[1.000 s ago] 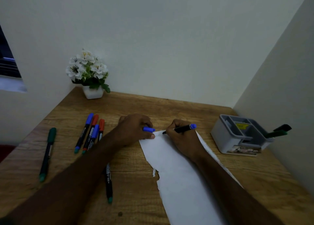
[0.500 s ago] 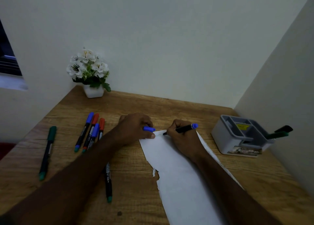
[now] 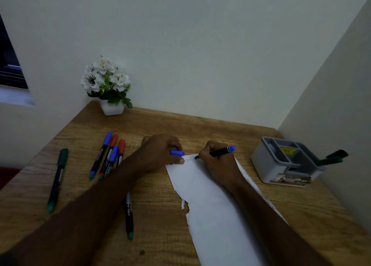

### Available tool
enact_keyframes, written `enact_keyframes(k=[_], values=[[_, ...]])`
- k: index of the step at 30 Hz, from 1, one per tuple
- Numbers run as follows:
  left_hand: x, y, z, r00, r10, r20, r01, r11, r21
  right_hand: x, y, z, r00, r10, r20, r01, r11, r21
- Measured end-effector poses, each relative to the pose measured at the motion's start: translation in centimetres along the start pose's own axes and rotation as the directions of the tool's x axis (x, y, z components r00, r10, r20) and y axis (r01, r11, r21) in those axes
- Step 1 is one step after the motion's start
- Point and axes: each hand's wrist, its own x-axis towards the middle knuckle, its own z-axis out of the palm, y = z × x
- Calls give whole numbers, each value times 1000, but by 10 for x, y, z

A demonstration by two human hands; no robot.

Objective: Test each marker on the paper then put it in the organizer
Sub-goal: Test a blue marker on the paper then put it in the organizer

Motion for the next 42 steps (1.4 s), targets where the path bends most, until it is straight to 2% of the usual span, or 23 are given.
enact_keyframes(k=[42], values=[[0,0,1,1000,6,3,-6,1000,26,5,9,-1,999,-15,-47,16,1000,17]])
